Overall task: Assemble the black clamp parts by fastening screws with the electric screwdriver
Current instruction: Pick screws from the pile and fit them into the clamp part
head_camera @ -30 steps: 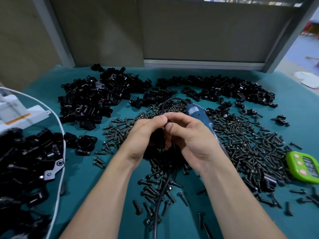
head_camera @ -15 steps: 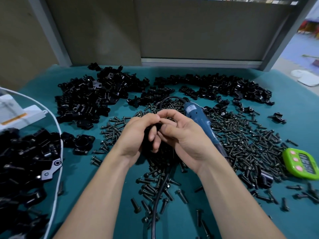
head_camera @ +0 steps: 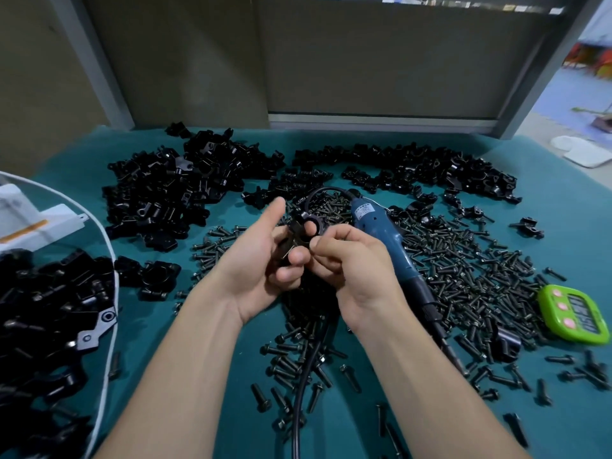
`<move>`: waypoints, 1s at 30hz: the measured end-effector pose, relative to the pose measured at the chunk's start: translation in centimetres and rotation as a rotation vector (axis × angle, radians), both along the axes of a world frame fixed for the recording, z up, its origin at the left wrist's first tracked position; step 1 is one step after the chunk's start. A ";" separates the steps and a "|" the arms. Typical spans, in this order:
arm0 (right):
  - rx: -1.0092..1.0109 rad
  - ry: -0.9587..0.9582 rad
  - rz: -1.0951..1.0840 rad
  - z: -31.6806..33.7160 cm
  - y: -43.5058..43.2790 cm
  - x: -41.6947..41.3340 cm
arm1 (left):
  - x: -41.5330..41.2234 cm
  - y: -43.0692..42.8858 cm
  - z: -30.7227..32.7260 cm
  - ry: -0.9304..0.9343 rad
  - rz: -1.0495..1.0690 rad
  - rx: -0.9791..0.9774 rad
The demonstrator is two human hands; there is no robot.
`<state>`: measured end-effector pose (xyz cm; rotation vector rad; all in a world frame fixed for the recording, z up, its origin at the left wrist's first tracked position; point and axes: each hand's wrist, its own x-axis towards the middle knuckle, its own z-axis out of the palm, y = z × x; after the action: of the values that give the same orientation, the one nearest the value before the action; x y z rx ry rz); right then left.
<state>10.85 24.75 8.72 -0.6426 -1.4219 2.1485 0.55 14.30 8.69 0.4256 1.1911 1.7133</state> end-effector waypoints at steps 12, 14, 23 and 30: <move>0.279 -0.034 0.103 -0.1 0.6 0.1 | 0.0 0.7 -0.7 0.294 0.224 -0.121; 0.272 -0.062 0.078 -0.1 0.6 -0.1 | 0.6 1.3 -1.1 0.344 0.344 -0.136; 0.593 -0.206 0.098 -1.0 0.9 -0.3 | 0.4 2.0 -1.5 0.404 0.705 -0.318; 0.537 -0.158 0.116 -1.2 1.0 -0.3 | 0.4 1.8 -1.4 0.394 0.664 -0.232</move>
<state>10.54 25.77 7.50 -0.5374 -2.0573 1.7017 0.93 16.08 7.29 0.2384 1.9563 2.0613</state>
